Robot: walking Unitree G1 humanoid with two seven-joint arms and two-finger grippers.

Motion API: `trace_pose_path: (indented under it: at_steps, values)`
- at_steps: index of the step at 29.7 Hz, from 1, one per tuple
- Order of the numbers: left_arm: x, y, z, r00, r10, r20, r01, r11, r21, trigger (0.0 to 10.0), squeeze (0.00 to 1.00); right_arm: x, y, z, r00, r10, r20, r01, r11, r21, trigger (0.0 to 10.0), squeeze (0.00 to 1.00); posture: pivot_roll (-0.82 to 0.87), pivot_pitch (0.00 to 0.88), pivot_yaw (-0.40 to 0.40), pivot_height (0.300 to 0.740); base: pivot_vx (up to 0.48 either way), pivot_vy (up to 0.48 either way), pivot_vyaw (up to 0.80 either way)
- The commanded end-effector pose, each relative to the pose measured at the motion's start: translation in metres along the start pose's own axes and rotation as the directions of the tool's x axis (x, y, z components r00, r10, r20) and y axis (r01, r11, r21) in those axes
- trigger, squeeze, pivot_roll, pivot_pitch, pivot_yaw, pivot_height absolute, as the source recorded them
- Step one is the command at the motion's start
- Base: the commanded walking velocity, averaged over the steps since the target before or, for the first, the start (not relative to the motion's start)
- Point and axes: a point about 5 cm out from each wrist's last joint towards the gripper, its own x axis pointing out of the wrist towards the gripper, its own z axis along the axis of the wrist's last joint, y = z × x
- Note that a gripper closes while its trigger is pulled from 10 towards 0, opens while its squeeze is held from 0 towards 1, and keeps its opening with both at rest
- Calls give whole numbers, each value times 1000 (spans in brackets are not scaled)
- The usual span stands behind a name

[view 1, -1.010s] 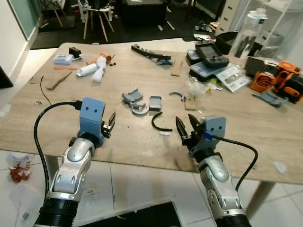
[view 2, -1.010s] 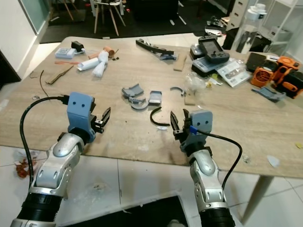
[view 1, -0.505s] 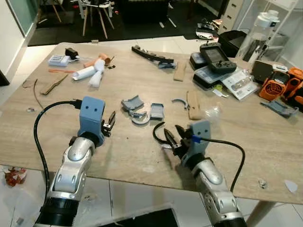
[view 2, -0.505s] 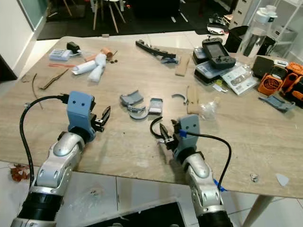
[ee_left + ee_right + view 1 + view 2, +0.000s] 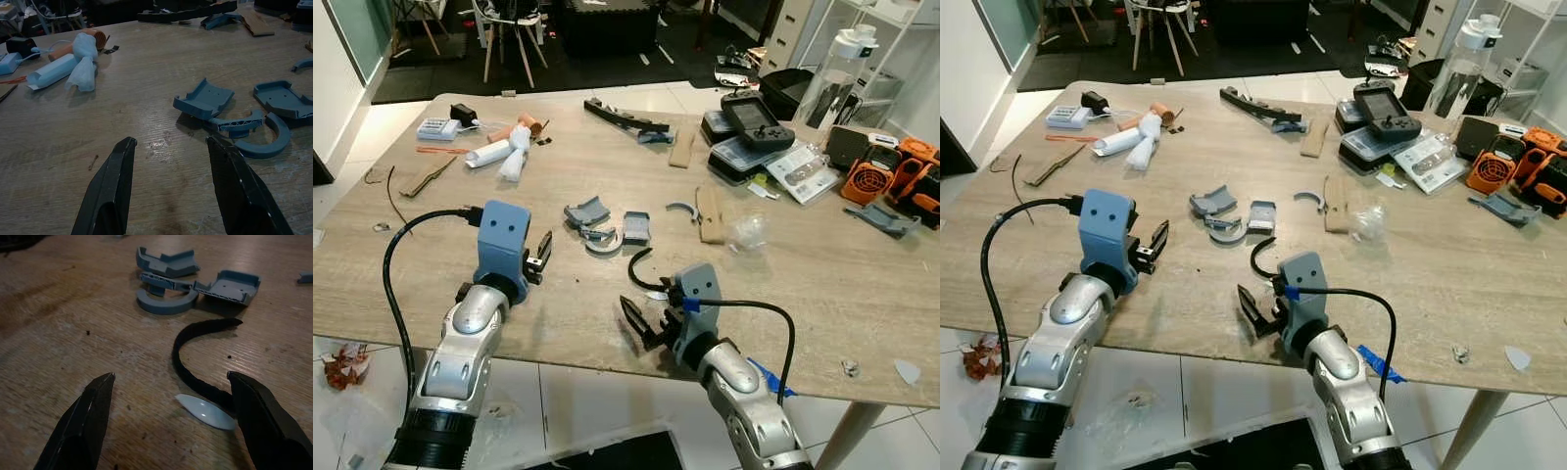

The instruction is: Picking trash to rubbish bin

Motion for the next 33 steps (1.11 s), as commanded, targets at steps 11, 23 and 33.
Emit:
trace_pose_path:
  at_steps: [11,23,33]
  values:
    - [-2,1,-5,1000,-8,-22,8,1000,19,10000,0,-3,-10,-20,989,-41,-142,56,993,108,10000,0,-26,161,29,740,0,0,0]
    - [-1,1,-5,1000,-11,-24,12,1000,13,10000,0,0,-18,-30,964,-34,-264,56,995,77,10000,0,-26,165,31,740,0,0,0]
    - [-1,1,-5,1000,-7,-24,7,1000,9,10000,0,-8,-25,-43,891,-24,-454,2,999,-47,10000,0,-25,168,27,740,0,0,0]
